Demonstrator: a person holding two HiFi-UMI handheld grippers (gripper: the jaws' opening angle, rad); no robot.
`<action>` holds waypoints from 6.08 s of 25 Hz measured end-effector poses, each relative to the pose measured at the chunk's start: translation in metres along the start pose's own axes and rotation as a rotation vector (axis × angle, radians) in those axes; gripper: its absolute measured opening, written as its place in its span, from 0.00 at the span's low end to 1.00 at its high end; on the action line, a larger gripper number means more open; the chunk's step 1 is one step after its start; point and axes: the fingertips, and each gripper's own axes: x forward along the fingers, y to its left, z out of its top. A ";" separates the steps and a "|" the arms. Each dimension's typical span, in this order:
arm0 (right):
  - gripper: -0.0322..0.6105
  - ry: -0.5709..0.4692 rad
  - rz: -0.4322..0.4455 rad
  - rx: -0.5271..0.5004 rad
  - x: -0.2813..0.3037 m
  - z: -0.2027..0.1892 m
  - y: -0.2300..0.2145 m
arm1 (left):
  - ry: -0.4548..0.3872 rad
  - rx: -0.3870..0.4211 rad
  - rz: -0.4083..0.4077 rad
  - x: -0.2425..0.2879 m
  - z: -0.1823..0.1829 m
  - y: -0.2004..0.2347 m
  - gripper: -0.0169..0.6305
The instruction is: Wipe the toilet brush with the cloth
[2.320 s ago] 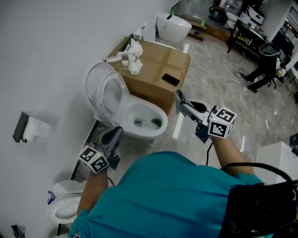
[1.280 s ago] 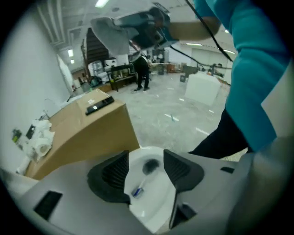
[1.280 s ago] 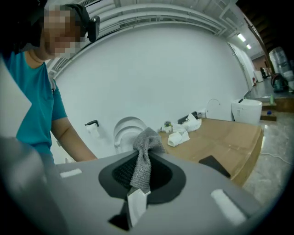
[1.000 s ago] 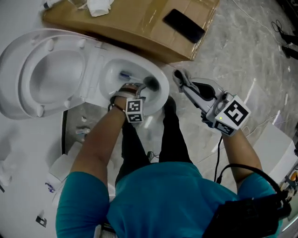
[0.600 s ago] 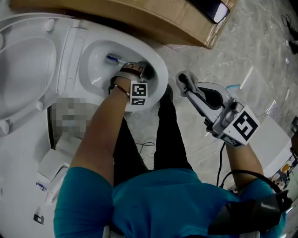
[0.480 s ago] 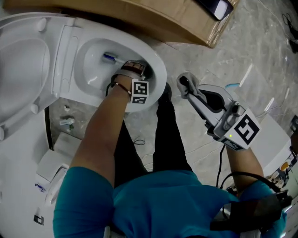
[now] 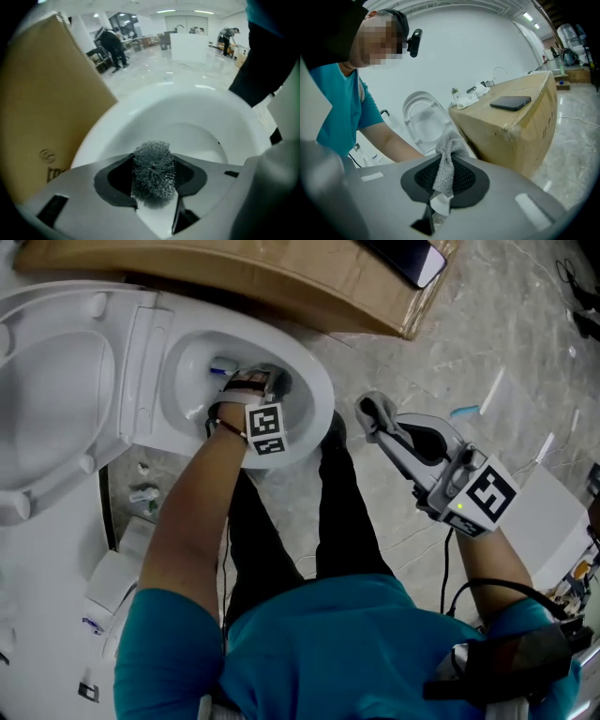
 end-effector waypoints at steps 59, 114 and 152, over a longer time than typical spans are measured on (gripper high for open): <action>0.08 0.071 -0.077 -0.971 0.067 0.402 0.320 | -1.247 -1.080 0.686 -0.852 -0.020 0.239 0.28; 0.08 0.151 -0.150 -0.999 0.053 0.374 0.280 | -1.436 -1.201 0.739 -0.882 -0.046 0.246 0.28; 0.08 0.183 -0.204 -0.920 0.042 0.365 0.251 | -1.489 -1.210 0.762 -0.896 -0.060 0.246 0.28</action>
